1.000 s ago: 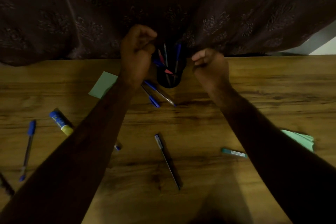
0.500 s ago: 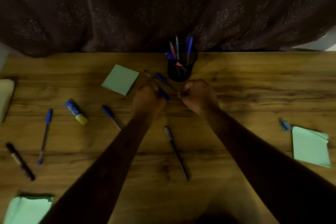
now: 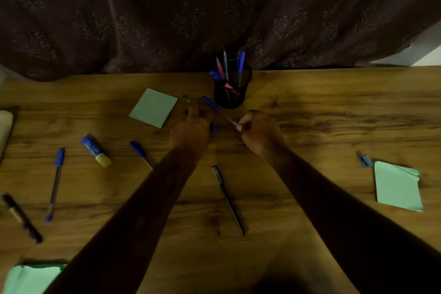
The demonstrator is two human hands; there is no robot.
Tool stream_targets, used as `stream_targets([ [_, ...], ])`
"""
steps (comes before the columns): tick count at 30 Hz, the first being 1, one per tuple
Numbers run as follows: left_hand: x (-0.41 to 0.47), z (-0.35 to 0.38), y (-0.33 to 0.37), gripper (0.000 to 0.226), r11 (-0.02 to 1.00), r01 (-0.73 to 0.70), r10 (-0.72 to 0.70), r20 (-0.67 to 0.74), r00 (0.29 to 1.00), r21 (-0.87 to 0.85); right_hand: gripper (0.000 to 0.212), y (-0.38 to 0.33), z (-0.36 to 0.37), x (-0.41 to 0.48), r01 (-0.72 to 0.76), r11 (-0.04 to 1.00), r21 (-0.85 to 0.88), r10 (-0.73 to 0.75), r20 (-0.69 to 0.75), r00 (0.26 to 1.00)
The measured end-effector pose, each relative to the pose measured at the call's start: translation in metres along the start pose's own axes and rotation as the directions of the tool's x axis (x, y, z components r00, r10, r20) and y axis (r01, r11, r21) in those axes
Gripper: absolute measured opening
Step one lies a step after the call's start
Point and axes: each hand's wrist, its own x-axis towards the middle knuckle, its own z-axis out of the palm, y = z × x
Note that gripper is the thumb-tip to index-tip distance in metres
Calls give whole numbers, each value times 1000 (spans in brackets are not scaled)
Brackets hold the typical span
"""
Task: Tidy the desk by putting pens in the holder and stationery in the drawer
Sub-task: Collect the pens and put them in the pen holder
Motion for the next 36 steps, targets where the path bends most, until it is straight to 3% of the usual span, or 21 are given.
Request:
stream_targets([
  [2,0,-2,-3,36,999,-21,22,-41,999,24,6,2,-1,-3,11,999,31,-11,3,1000],
  [4,-2,-6,-3,35,999,-37,41,-170,985,28,7,4,-3,-5,28,997,73,-29,6,1000],
  [5,-4,-9,-2,34,999,-45,39,-244,969,-16,8,4,-4,-6,38,994,101,-39,6,999],
  [7,-6,-19,1,28,952,-41,-64,-328,943,-303,7,6,-7,-9,58,985,165,-61,14,998],
  [9,-8,-31,7,24,727,-14,-213,-245,946,-686,8,5,-9,-12,71,971,227,-80,32,996],
  [11,-9,-40,15,22,449,-13,-278,-154,948,-893,5,4,-8,-14,66,955,290,-81,42,996],
  [14,-11,-53,28,19,-46,-30,-278,-16,960,-998,10,0,-4,-18,60,941,334,-92,79,993],
  [16,-14,-58,32,17,-224,-16,-277,48,960,-974,12,-4,0,-22,85,942,326,-125,103,987],
  [18,-16,-58,34,18,-259,3,-315,88,945,-966,11,-9,-1,-28,103,932,348,-158,132,979],
  [20,-17,-55,34,23,-232,14,-372,102,923,-973,15,-16,-3,-36,63,922,382,-160,225,961],
  [24,-21,-53,22,13,-209,51,-426,138,894,-977,38,-17,-6,-51,-60,985,162,-13,420,907],
  [27,-29,-54,14,17,-232,73,-372,158,915,-970,51,-11,3,-63,122,978,-168,-38,433,900],
  [29,-32,-52,11,13,-216,82,-382,162,910,-973,56,-8,12,-69,220,935,-279,-94,404,910],
  [33,-39,-49,4,3,-189,109,-424,181,887,-976,37,-11,19,-73,222,942,-252,-121,363,924],
  [36,-48,-48,-1,10,-201,156,-435,230,871,-967,26,-15,16,-72,235,940,-249,-137,354,925],
])
